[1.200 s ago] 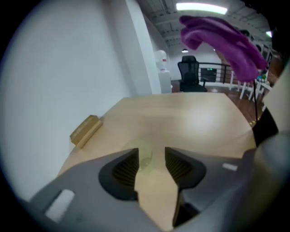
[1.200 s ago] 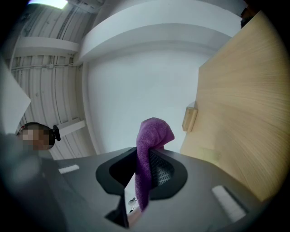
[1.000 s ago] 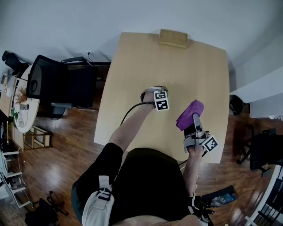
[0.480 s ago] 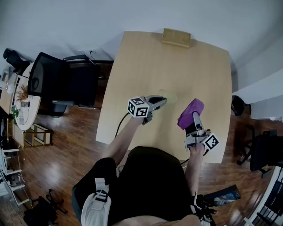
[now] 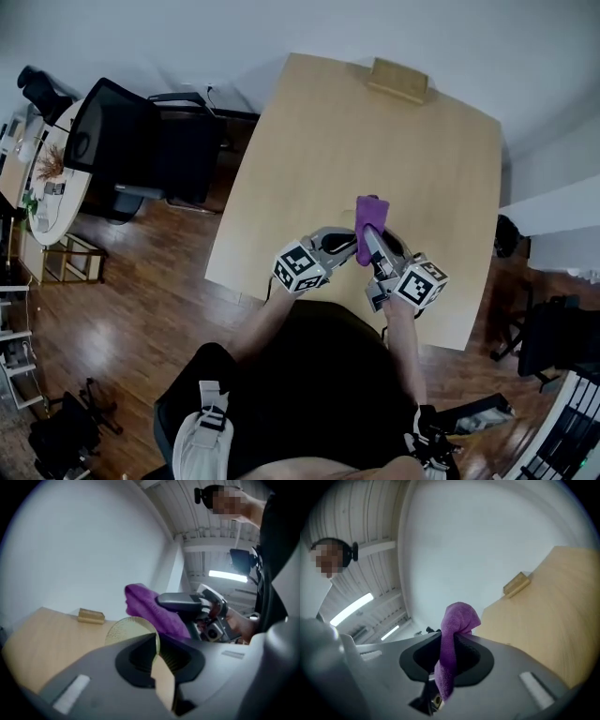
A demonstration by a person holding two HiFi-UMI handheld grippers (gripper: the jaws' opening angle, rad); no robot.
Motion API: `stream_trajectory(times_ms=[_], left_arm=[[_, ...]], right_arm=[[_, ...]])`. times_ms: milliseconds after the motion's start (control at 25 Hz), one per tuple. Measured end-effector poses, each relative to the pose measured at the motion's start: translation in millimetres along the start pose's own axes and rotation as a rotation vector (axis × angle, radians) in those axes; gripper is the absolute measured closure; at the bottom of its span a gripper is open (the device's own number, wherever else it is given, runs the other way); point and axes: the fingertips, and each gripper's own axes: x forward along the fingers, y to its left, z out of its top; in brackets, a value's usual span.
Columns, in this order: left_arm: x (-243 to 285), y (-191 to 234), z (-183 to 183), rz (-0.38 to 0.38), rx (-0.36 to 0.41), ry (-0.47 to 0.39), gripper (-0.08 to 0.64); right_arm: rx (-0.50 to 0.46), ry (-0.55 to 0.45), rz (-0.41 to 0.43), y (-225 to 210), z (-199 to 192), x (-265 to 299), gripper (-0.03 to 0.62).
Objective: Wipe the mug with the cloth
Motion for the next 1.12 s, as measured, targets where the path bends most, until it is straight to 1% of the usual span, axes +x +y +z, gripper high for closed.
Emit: stream_trajectory(times_ms=[80,160,240,280,360,400,440,480,520,600,680,720,760,840,920,1040,1120], left_arm=[[-0.6,-3.8,-1.4,-0.003,0.017,0.009,0.517],[-3.7,-7.9,0.2,-0.023,0.014,0.0,0.517],[-7.2,-12.4,4.0,-0.05,-0.001,-0.021,0.517],[-9.0,-13.1,6.2,-0.063,-0.019,-0.037,0.517],[-12.4,-10.9,11.0,-0.086,-0.079,-0.081,0.517],[-13.8,-9.0,12.9,-0.095,-0.111,-0.101,0.517],[-14.8,-6.9,13.7,-0.099,-0.133,-0.113,0.517],[-15.3,-4.6,13.2,-0.099,-0.143,-0.114,0.517],[-15.3,-2.1,12.1,-0.097,-0.148,-0.111,0.517],[-13.6,1.7,11.1,-0.095,-0.153,-0.108,0.517],[-9.3,0.1,11.9,-0.099,-0.15,-0.102,0.517],[-6.5,-2.6,12.5,-0.104,-0.143,-0.096,0.517],[-3.4,-5.7,13.2,-0.11,-0.132,-0.091,0.517],[2.0,-12.0,14.0,-0.123,-0.104,-0.08,0.517],[2.5,-15.9,14.0,-0.134,-0.085,-0.074,0.517],[-6.7,-17.2,20.5,-0.149,-0.095,-0.094,0.517],[-11.3,-15.2,21.9,-0.152,-0.108,-0.111,0.517]], right_arm=[[-0.066,0.033,-0.023,1.1,-7.2,4.6,0.531],[-0.089,0.028,-0.06,-9.5,-5.4,-1.8,0.531],[-0.093,0.017,-0.128,-31.4,-1.8,-13.1,0.531],[-0.095,0.016,-0.177,-46.8,-1.0,-20.4,0.531],[-0.074,0.016,-0.283,-80.8,-0.5,-38.6,0.531],[-0.048,0.003,-0.32,-93.7,1.1,-48.6,0.531],[-0.02,-0.02,-0.338,-100.2,4.9,-57.5,0.531],[-0.001,-0.049,-0.338,-99.6,11.1,-63.5,0.531],[0.006,-0.076,-0.319,-91.8,19.0,-65.4,0.531],[-0.006,-0.104,-0.234,-58.0,34.9,-56.1,0.531],[-0.06,-0.077,-0.124,-15.1,39.1,-36.3,0.531],[-0.104,-0.04,-0.083,2.9,33.6,-24.9,0.531],[-0.156,0.007,-0.06,15.3,23.9,-14.0,0.531],[-0.25,0.095,-0.062,20.8,2.1,1.1,0.531],[-0.288,0.125,-0.091,12.2,-5.6,2.8,0.531],[-0.284,0.11,-0.155,-11.7,1.2,-7.1,0.531],[-0.258,0.102,-0.223,-40.5,4.5,-18.8,0.531]])
